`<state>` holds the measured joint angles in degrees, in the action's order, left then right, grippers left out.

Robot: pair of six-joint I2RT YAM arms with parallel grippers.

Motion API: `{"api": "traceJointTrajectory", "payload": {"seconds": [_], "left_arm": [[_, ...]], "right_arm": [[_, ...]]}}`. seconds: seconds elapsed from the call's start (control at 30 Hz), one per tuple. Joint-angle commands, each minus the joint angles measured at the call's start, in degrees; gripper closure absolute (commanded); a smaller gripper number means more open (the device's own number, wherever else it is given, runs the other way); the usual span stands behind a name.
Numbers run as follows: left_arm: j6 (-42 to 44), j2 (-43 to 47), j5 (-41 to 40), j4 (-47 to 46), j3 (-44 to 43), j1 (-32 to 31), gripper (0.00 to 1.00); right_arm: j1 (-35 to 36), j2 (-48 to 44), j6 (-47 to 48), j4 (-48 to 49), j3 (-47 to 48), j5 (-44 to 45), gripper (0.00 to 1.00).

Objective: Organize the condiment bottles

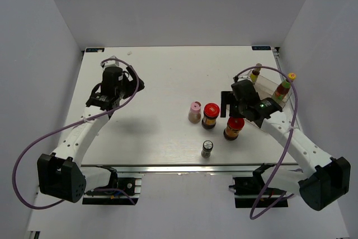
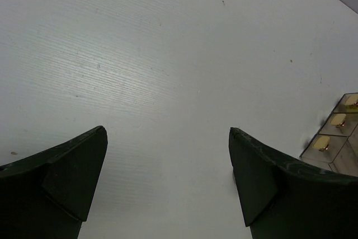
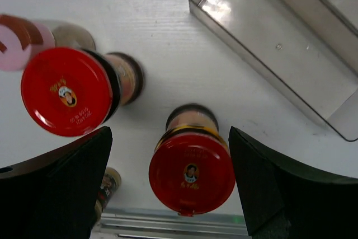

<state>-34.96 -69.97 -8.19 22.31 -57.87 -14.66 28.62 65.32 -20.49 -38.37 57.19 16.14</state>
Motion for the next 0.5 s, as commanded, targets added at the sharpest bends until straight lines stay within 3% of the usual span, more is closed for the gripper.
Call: {"api": "traceJointTrajectory", "payload": {"seconds": [0.0, 0.47], "left_arm": [[0.2, 0.5, 0.4, -0.1, 0.0, -0.7, 0.02], [1.2, -1.7, 0.3, -0.6, -0.1, -0.9, 0.02]], "right_arm": [[4.3, -1.1, -3.7, -5.0, -1.2, 4.7, 0.11], [7.8, 0.3, -6.0, -6.1, -1.9, 10.8, 0.1]]}}
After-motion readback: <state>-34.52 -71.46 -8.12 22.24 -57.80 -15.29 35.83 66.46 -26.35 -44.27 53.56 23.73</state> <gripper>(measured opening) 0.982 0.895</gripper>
